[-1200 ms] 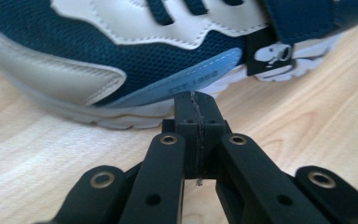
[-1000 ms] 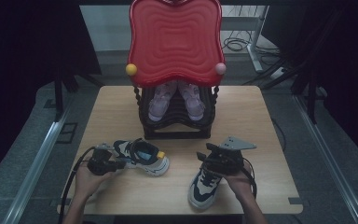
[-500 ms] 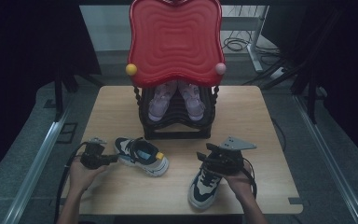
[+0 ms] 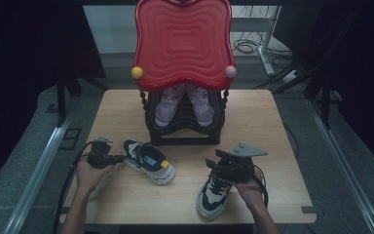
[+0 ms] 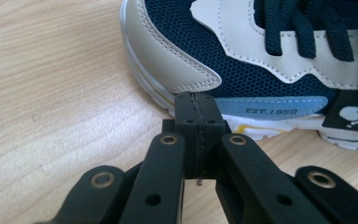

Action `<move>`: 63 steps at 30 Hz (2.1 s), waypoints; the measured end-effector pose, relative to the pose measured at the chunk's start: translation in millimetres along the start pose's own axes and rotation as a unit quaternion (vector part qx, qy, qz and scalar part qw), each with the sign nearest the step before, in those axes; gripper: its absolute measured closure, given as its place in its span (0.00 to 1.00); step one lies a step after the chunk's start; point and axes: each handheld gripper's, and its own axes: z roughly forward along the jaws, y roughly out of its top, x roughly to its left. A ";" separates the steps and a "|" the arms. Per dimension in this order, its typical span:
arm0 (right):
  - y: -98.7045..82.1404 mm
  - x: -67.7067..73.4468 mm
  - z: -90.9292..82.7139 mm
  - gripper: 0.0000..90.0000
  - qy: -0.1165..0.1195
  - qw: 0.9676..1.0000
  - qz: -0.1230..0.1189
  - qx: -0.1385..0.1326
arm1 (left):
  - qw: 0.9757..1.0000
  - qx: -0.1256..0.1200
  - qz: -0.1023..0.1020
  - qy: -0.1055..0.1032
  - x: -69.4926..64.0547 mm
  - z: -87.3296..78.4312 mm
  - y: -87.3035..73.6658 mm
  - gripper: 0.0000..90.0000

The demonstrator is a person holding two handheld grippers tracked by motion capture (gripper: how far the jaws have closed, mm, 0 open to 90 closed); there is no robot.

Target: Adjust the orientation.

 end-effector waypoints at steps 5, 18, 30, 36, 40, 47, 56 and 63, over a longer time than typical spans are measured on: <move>0.0 -0.5 -0.4 0.51 0.000 1.000 -0.002 -0.001 | 1.000 -0.001 -0.003 -0.001 1.2 2.1 3.3 1.00; 0.3 0.6 2.4 0.52 0.004 1.000 -0.003 0.003 | 0.998 -0.057 0.011 -0.020 -19.3 -24.2 -7.7 0.80; 7.3 12.5 19.2 0.50 0.012 0.999 -0.012 0.030 | 0.995 -0.072 0.027 -0.058 -41.5 -49.4 -22.1 0.54; 17.8 14.5 30.5 0.58 0.031 0.998 -0.007 0.047 | 0.993 -0.079 0.023 -0.085 -47.6 -57.4 -30.8 0.49; 26.8 16.3 42.4 0.72 0.039 0.997 -0.007 0.066 | 0.992 -0.085 0.036 -0.091 -56.3 -66.0 -32.3 0.46; 38.2 21.2 61.6 0.92 0.047 0.994 -0.024 0.093 | 0.992 -0.095 0.043 -0.074 -60.0 -74.4 -37.6 0.43; 55.8 30.5 89.6 1.00 0.061 0.991 -0.035 0.114 | 0.994 -0.088 0.029 -0.049 -59.4 -72.1 -39.1 0.43; 61.1 34.9 120.8 1.00 0.059 0.987 -0.039 0.145 | 0.994 -0.098 0.030 -0.050 -60.5 -77.8 -39.7 0.43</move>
